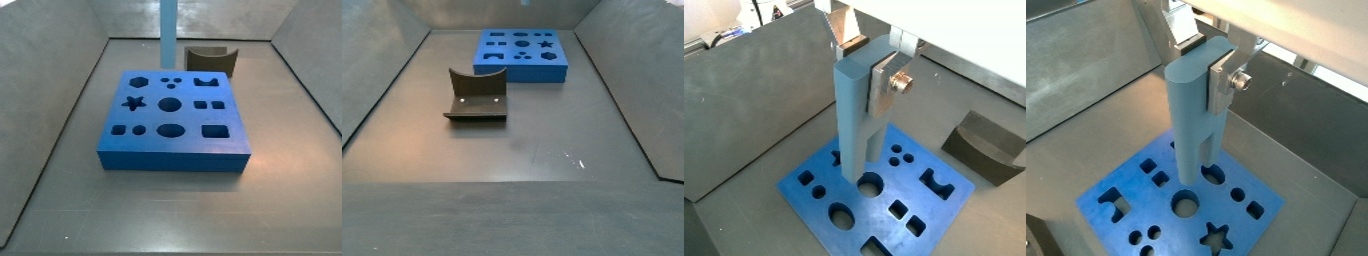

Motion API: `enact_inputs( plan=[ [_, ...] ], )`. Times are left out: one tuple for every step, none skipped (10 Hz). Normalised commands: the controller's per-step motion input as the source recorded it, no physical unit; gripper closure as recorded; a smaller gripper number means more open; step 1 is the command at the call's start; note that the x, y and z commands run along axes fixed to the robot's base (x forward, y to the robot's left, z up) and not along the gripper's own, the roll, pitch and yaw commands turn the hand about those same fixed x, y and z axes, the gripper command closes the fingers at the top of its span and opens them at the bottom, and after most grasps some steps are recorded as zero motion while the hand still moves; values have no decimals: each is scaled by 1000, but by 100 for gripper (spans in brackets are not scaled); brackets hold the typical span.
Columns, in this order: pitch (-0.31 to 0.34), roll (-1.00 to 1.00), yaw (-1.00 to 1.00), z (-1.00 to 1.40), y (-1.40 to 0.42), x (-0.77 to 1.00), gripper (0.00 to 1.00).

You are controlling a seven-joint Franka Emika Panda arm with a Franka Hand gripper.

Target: Insert the square-circle object.

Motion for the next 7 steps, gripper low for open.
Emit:
enact_inputs(
  plan=[
    [-7, 3, -306, -109, 46, -157, 100],
    [0, 0, -983, -220, -186, 0, 100],
    [0, 0, -997, -229, -186, 0, 100],
    [0, 0, -994, -237, -186, 0, 100],
    [-133, -70, -897, -243, -211, 0, 100],
    [-171, -70, -863, -189, -271, 0, 100],
    [-34, -1, -974, -69, -194, 0, 100]
  ],
)
